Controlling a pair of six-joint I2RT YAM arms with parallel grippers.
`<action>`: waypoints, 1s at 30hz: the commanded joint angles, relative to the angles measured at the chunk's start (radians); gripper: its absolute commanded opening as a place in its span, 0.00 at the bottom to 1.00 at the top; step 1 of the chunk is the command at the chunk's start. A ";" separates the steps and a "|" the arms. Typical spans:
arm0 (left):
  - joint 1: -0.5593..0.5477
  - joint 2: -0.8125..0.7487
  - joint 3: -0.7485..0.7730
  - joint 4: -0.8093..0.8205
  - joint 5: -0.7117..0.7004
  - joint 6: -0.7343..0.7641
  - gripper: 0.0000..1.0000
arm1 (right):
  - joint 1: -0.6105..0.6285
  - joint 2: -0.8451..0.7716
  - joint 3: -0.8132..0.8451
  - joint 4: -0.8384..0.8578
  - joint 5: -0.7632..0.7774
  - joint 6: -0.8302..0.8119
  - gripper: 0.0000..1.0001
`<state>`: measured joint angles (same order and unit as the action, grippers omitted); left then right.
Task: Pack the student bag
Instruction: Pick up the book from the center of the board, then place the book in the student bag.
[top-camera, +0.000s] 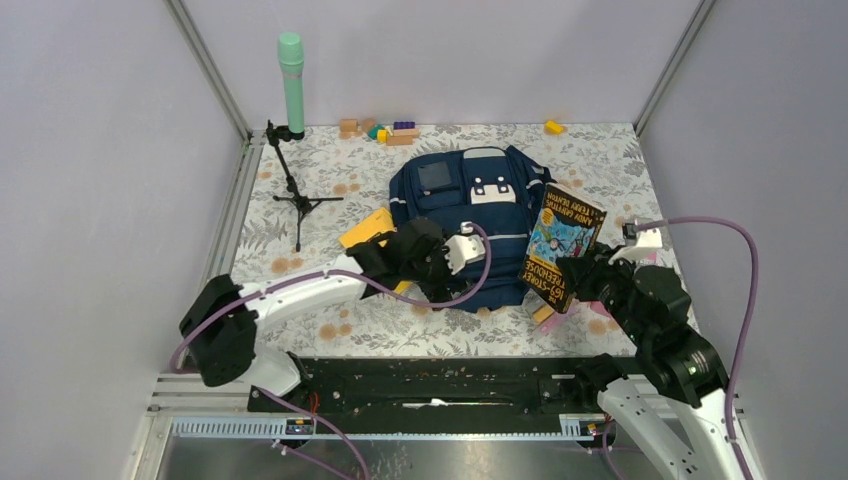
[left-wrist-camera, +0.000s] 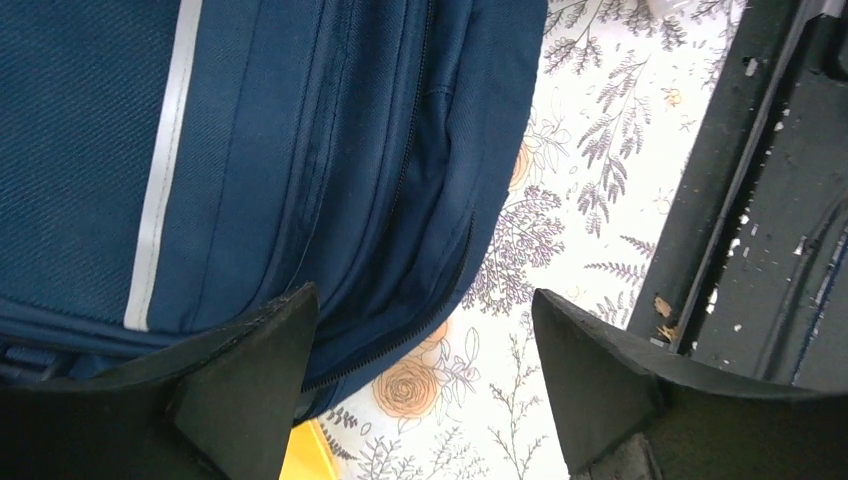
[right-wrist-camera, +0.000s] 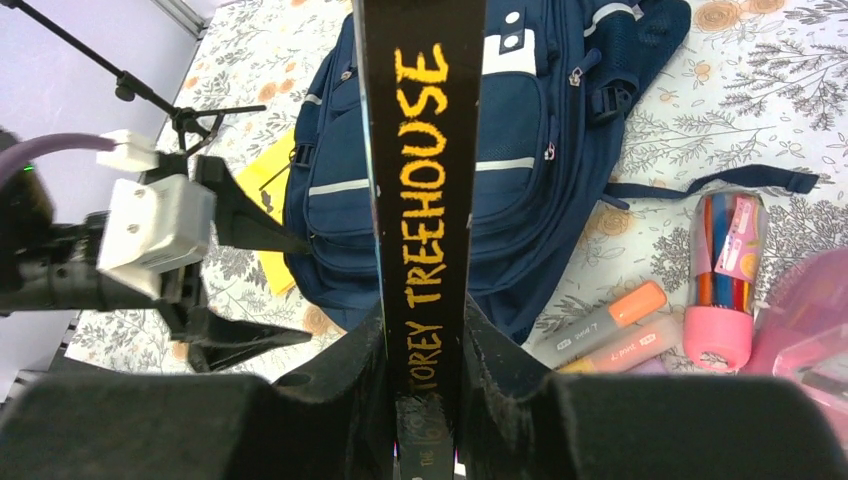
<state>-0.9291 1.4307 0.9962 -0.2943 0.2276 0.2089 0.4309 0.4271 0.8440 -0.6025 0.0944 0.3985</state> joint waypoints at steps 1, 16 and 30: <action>-0.009 0.075 0.068 0.044 -0.046 0.040 0.80 | -0.004 -0.072 0.027 -0.005 0.007 0.014 0.00; -0.015 0.181 0.102 0.060 -0.236 -0.004 0.23 | -0.004 -0.124 0.102 -0.142 -0.092 0.032 0.00; 0.049 0.109 0.425 -0.054 -0.466 -0.262 0.00 | -0.004 -0.054 0.026 -0.224 -0.278 0.046 0.00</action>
<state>-0.9352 1.5848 1.2621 -0.3855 -0.1379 0.0471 0.4309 0.3202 0.9176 -0.9001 -0.0490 0.4240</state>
